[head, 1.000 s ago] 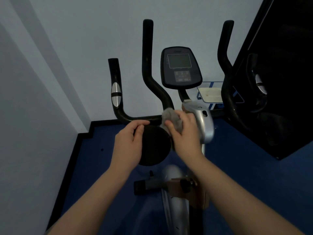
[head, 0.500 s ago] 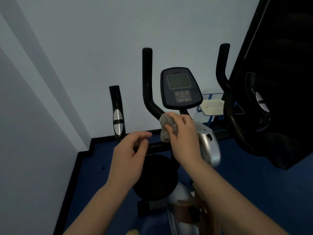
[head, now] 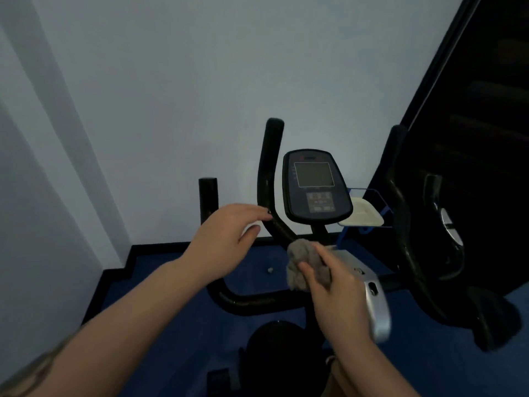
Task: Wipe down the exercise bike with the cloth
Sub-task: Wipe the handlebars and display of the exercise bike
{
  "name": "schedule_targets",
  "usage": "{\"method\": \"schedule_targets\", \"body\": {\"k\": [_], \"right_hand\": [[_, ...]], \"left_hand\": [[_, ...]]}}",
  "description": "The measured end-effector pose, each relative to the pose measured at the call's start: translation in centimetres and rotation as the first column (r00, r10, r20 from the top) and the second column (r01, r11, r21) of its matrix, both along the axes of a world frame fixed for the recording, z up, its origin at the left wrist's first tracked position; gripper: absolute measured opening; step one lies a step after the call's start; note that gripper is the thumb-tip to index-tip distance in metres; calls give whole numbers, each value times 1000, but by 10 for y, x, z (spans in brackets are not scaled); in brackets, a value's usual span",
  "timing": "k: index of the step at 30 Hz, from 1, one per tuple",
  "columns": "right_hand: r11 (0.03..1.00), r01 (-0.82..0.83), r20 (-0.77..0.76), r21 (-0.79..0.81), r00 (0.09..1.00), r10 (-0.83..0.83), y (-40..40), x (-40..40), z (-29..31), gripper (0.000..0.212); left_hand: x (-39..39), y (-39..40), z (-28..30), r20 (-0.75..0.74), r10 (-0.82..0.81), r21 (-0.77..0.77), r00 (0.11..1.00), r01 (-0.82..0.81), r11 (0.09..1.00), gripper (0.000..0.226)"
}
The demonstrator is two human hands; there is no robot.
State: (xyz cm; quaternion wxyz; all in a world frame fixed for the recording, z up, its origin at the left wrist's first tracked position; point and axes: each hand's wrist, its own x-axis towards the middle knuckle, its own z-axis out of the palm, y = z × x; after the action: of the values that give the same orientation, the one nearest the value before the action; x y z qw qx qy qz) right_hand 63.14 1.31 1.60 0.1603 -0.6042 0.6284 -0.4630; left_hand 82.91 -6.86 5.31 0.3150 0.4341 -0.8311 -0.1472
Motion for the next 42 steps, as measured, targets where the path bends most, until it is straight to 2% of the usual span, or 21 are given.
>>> {"method": "schedule_targets", "body": {"k": [5,8,10,13,17,19,22,25,27,30,35,38,42], "right_hand": [[996,-65,36,55,997,63,-51,15,22,24],[991,-125,50,49,991,123,-46,15,18,25],[993,-121,-12,18,993,121,-30,11,11,29],[994,-107,-63,2,992,107,-50,15,16,25],[990,-139,-22,38,990,140,-79,34,31,22],[982,-184,16,40,983,184,-68,28,24,24],[981,-190,-28,-42,982,189,-48,12,10,32],[982,-191,41,2,981,191,-75,17,17,27],[979,-203,65,36,978,200,-89,26,25,32],[958,-287,-97,11,953,287,-78,30,22,49],[965,-260,-288,25,923,256,-80,30,18,50],[975,-215,-277,45,936,219,-103,41,29,43],[973,-227,-172,41,958,231,-80,30,16,37]], "left_hand": [[20,-22,-3,-63,41,-5,997,-41,999,29],[25,-29,0,-79,-25,-6,997,24,1000,28],[28,-30,2,-119,-79,-17,990,78,997,27],[36,-40,9,-147,-72,-138,987,52,989,27],[39,-55,21,-39,-70,-287,997,56,956,24],[41,-65,26,-16,-59,-243,998,54,968,20],[43,-77,28,6,-45,-107,999,45,993,19],[42,-79,27,-9,-17,-97,1000,17,995,17],[40,-80,27,-23,-7,-102,1000,4,995,17],[39,-84,29,-60,37,-49,998,-40,998,21],[33,-90,25,-225,128,1,966,-131,991,26],[31,-89,21,-252,170,21,953,-170,985,38],[32,-88,10,-264,256,-8,930,-268,963,54]]}}
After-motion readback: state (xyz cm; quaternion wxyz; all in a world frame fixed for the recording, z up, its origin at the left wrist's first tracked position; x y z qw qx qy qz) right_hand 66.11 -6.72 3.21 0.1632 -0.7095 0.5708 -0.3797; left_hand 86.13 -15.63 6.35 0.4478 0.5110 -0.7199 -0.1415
